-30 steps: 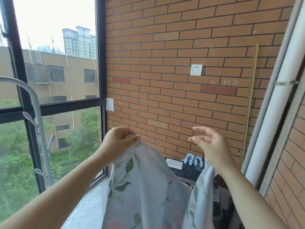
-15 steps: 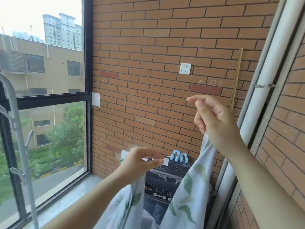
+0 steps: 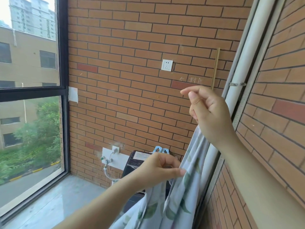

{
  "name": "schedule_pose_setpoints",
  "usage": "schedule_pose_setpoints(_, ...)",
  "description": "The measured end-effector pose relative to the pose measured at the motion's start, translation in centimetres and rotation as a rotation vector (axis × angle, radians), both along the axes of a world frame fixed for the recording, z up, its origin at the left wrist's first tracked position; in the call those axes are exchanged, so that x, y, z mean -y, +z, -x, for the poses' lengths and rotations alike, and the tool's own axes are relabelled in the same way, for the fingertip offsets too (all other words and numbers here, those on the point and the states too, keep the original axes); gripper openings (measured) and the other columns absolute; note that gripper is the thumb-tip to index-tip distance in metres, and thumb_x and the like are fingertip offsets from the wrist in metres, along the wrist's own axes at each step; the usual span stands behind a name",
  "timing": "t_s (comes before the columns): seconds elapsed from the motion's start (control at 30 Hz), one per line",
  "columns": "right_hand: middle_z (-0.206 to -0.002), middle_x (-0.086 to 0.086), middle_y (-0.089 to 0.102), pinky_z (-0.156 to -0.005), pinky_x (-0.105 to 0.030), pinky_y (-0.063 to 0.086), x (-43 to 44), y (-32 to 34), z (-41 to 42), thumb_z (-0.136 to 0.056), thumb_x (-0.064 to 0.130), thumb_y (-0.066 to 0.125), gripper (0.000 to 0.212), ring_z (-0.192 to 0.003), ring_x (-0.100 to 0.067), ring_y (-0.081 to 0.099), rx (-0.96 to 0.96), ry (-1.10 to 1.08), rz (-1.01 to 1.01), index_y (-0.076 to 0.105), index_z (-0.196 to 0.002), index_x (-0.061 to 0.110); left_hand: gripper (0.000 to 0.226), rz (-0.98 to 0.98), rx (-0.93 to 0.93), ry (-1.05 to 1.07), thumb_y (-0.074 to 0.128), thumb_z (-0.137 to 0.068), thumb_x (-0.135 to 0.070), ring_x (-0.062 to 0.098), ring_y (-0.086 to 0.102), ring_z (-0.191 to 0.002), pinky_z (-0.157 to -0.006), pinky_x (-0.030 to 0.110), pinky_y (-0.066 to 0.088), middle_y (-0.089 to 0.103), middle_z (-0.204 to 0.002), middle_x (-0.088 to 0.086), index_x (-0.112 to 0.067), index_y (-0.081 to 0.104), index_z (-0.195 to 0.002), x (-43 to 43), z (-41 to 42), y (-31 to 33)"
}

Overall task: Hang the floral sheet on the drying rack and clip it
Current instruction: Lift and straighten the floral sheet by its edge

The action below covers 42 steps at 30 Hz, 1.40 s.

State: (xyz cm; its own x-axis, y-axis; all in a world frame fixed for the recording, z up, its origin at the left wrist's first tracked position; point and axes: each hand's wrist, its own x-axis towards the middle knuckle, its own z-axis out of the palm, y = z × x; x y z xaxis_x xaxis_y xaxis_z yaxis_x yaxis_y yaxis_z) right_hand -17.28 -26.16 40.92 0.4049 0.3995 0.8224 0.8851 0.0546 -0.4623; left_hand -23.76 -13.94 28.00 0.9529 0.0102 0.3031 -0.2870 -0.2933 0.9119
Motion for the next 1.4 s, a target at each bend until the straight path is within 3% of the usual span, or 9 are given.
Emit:
schedule_pose_setpoints(0.17,-0.05,0.01,0.039,-0.049,-0.024,0.036,0.9,-0.5,-1.2,-0.1,0.017,0.044,0.021,-0.048,-0.01,0.039,0.02,-0.047,-0.016,0.065,-0.1,0.016,0.015,-0.035,0.012,0.086,0.074,-0.081,-0.016,-0.005,0.04,-0.04,-0.049,0.007,0.032,0.051,-0.042,-0.017,-0.001,0.074,-0.083,0.2,-0.6,-1.0)
schedule_pose_setpoints(0.33,-0.05,0.012,0.04,-0.048,-0.023,0.033,1.6,-0.5,-2.1,-0.099,0.014,0.045,0.021,-0.047,-0.009,0.036,0.008,-0.047,-0.054,0.066,-0.099,0.014,0.008,-0.082,0.035,0.133,0.069,-0.085,-0.01,-0.007,0.058,-0.057,-0.06,0.004,0.041,0.071,-0.069,-0.006,-0.012,0.076,-0.081,0.5,-0.5,-1.7)
schedule_pose_setpoints(0.5,-0.052,0.004,0.037,-0.046,-0.027,0.031,1.7,-0.4,-1.8,-0.1,0.014,0.044,0.021,-0.047,-0.016,0.035,0.036,0.021,-0.026,0.065,-0.1,0.013,0.017,-0.007,0.007,0.113,0.069,-0.085,-0.024,0.026,0.07,-0.089,-0.085,0.029,0.054,0.075,-0.093,0.006,-0.019,0.075,-0.1,2.3,-2.1,-2.4)
schedule_pose_setpoints(0.67,-0.051,0.004,0.035,-0.046,-0.026,0.029,2.7,-0.7,-3.0,-0.099,0.016,0.044,0.021,-0.045,-0.015,0.033,0.065,0.033,-0.026,0.065,-0.101,0.012,0.027,-0.064,0.017,0.094,0.069,-0.086,-0.023,0.007,0.033,-0.05,-0.051,0.02,0.03,0.043,-0.054,0.0,-0.004,0.066,-0.067,3.2,-2.5,-2.5)
schedule_pose_setpoints(0.8,-0.048,0.008,0.038,-0.046,-0.025,0.03,4.3,-2.1,-5.1,-0.098,0.019,0.049,0.017,-0.044,-0.011,0.033,0.076,-0.068,-0.021,0.066,-0.099,0.016,0.038,0.054,0.034,0.306,0.072,-0.083,-0.023,0.011,0.021,-0.05,-0.049,0.023,0.019,0.028,-0.052,-0.005,-0.015,0.056,-0.049,2.1,-2.4,-2.5)
schedule_pose_setpoints(1.0,-0.055,0.012,0.049,-0.055,-0.015,0.037,5.4,-4.2,-7.5,-0.06,0.063,0.073,0.047,-0.05,-0.003,0.044,-0.121,-0.06,0.555,0.067,-0.098,0.036,0.026,-0.087,0.16,0.569,0.07,-0.085,-0.026,0.01,0.035,-0.051,-0.052,0.024,0.028,0.044,-0.054,0.0,-0.004,0.069,-0.071,-1.3,-1.9,-1.3)
schedule_pose_setpoints(1.1,-0.052,0.013,0.053,-0.053,-0.022,0.036,4.8,-5.0,-8.3,-0.064,0.051,0.081,0.028,-0.051,-0.005,0.046,-0.155,-0.023,0.832,0.071,-0.068,0.025,0.026,-0.208,0.192,0.614,0.069,-0.085,-0.025,0.005,0.039,-0.051,-0.053,0.021,0.031,0.048,-0.052,-0.011,-0.02,0.065,-0.06,-2.6,-1.6,-1.1)
schedule_pose_setpoints(1.23,-0.059,0.003,0.062,-0.058,-0.032,0.046,2.8,-5.8,-9.7,-0.077,0.043,0.073,0.024,-0.062,-0.018,0.057,0.019,-0.075,0.566,0.07,-0.063,0.024,0.038,-0.294,0.004,0.481,0.069,-0.084,-0.035,0.001,0.032,-0.046,-0.048,0.015,0.025,0.039,-0.048,-0.013,-0.021,0.052,-0.053,-3.2,-0.9,-3.2)
schedule_pose_setpoints(1.4,-0.066,0.001,0.066,-0.059,-0.037,0.05,0.1,-6.4,-11.0,-0.082,0.044,0.067,0.031,-0.065,-0.02,0.061,0.149,-0.163,0.179,0.073,-0.071,0.016,0.066,-0.263,-0.152,0.444,0.06,-0.071,-0.068,0.004,0.037,-0.056,-0.053,0.019,0.028,0.043,-0.063,-0.006,-0.002,0.057,-0.072,-4.0,-0.9,-8.5)
